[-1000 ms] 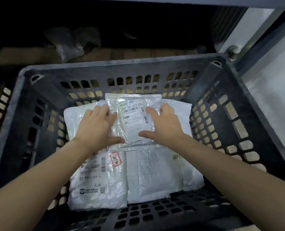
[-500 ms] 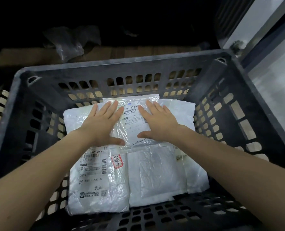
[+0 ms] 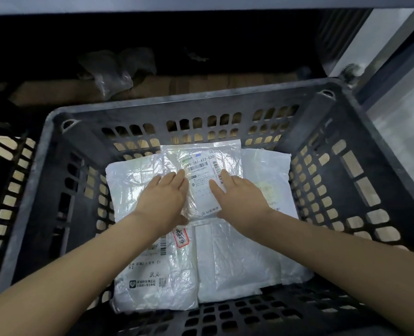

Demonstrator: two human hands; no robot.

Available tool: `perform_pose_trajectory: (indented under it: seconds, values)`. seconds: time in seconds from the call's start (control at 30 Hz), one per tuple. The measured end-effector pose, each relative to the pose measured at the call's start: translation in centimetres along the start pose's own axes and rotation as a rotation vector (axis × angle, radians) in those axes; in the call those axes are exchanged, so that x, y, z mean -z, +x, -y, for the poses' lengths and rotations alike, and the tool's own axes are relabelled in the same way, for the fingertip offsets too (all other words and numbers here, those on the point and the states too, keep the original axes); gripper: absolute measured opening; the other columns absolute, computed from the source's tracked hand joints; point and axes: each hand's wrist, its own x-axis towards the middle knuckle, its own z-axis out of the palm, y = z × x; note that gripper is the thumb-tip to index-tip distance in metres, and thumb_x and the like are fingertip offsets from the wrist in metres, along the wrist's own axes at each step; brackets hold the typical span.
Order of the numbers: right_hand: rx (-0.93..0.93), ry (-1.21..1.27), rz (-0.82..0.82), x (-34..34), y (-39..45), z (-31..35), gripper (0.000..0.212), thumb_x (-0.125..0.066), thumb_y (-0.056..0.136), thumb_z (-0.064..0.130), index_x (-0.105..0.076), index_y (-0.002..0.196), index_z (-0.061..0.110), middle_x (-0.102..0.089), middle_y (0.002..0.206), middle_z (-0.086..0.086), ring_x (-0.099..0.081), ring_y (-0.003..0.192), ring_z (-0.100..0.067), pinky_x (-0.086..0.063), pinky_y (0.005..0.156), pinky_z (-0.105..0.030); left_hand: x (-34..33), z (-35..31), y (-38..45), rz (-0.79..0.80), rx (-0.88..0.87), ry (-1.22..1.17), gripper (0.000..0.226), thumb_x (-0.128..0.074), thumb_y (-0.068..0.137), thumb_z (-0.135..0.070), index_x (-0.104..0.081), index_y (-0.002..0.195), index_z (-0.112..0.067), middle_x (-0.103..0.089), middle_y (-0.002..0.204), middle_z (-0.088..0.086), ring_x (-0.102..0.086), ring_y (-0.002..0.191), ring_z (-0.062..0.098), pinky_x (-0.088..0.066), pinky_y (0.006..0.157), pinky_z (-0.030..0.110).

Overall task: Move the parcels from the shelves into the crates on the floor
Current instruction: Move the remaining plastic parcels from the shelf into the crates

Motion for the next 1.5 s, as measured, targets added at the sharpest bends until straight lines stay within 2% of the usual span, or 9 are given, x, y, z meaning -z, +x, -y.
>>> perform_pose_trajectory:
  seconds: [0.23, 0.3, 0.37, 0.47, 0.53, 0.67, 0.8, 1.03, 1.5]
  values:
    - [0.0, 0.012, 0.008, -0.2, 0.1, 0.0, 0.075, -0.049, 0.097, 0.036, -0.003, 0.151, 0.012, -0.001, 0.156, -0.024, -0.021, 0.139, -0.035, -0.022, 0.112, -0.039, 0.1, -0.3, -0.3, -0.007, 0.012, 0.01, 0.092, -0.052, 0.086, -0.057, -0.006, 0.151, -0.011, 0.001, 0.159, 0.004, -0.007, 0.144, 0.021, -0.009, 0.117, 0.037]
    - [-0.001, 0.004, 0.002, 0.1, -0.4, 0.0, 0.078, -0.057, 0.094, 0.024, -0.005, 0.15, 0.01, -0.003, 0.155, -0.027, -0.023, 0.138, -0.036, -0.027, 0.11, -0.039, -0.5, -0.6, -0.7, -0.085, 0.013, 0.017, 0.09, -0.061, 0.081, -0.055, -0.023, 0.147, -0.007, -0.017, 0.155, 0.01, -0.023, 0.14, 0.024, -0.019, 0.114, 0.037]
    - [0.002, -0.006, 0.024, 0.3, -1.1, 0.2, 0.078, -0.059, 0.088, 0.006, -0.009, 0.148, 0.005, -0.005, 0.152, -0.031, -0.027, 0.135, -0.038, -0.032, 0.106, -0.039, -1.1, -0.8, -1.0, -0.169, 0.017, 0.058, 0.078, -0.085, 0.056, -0.045, -0.059, 0.117, -0.002, -0.055, 0.124, 0.017, -0.056, 0.109, 0.03, -0.041, 0.097, 0.038]
    - [0.007, -0.012, 0.056, 0.3, -2.0, 0.3, 0.08, -0.057, 0.085, -0.003, -0.008, 0.148, 0.003, -0.005, 0.151, -0.033, -0.028, 0.135, -0.039, -0.035, 0.104, -0.039, -2.7, -0.4, -0.9, -0.234, 0.021, 0.077, 0.065, -0.092, 0.041, -0.033, -0.069, 0.094, -0.002, -0.065, 0.101, 0.016, -0.063, 0.083, 0.031, -0.043, 0.085, 0.038]
    - [0.022, -0.01, 0.061, 0.0, -1.8, 0.2, 0.081, -0.055, 0.087, -0.002, -0.004, 0.149, 0.004, -0.003, 0.152, -0.032, -0.025, 0.137, -0.038, -0.033, 0.106, -0.038, -2.8, -0.6, -0.8, -0.192, 0.031, 0.129, 0.074, -0.088, 0.054, -0.04, -0.065, 0.112, -0.001, -0.061, 0.119, 0.017, -0.062, 0.097, 0.029, -0.045, 0.093, 0.036]
    - [0.034, -0.043, 0.049, -0.6, -0.9, -0.3, 0.078, -0.054, 0.09, 0.003, -0.004, 0.15, 0.008, -0.006, 0.154, -0.029, -0.027, 0.137, -0.036, -0.033, 0.106, -0.038, -2.9, -1.0, -0.2, -0.119, -0.019, 0.176, 0.074, -0.055, 0.092, -0.04, -0.021, 0.145, -0.002, -0.021, 0.15, 0.015, -0.035, 0.13, 0.027, -0.022, 0.111, 0.033]
    - [0.033, -0.071, 0.048, -0.8, -0.6, -0.8, 0.079, -0.058, 0.089, 0.007, -0.008, 0.15, 0.011, -0.014, 0.153, -0.025, -0.037, 0.13, -0.033, -0.039, 0.099, -0.037, -1.9, -1.1, 0.0, -0.096, -0.022, 0.18, 0.068, -0.048, 0.094, -0.047, -0.026, 0.142, -0.004, -0.028, 0.145, 0.012, -0.039, 0.124, 0.026, -0.023, 0.108, 0.033]
    - [0.007, 0.079, -0.016, 1.9, -1.4, -1.7, 0.043, -0.049, 0.093, 0.029, -0.041, 0.133, 0.019, -0.047, 0.126, -0.008, -0.046, 0.113, -0.026, -0.037, 0.089, -0.035, 2.0, -0.6, -0.6, -0.019, -0.015, 0.133, 0.052, -0.046, 0.093, -0.046, -0.039, 0.134, -0.014, -0.041, 0.134, 0.006, -0.04, 0.123, 0.024, -0.028, 0.103, 0.036]
    - [-0.289, 0.247, 0.128, 23.2, -16.4, -5.9, 0.05, -0.053, 0.093, 0.025, -0.036, 0.14, 0.017, -0.04, 0.14, -0.01, -0.039, 0.127, -0.031, -0.037, 0.1, -0.041, 22.2, 3.3, -12.7, 0.1, -0.05, 0.224, 0.058, -0.059, 0.089, -0.029, -0.031, 0.139, -0.019, -0.036, 0.138, 0.005, -0.035, 0.129, 0.024, -0.026, 0.105, 0.038]
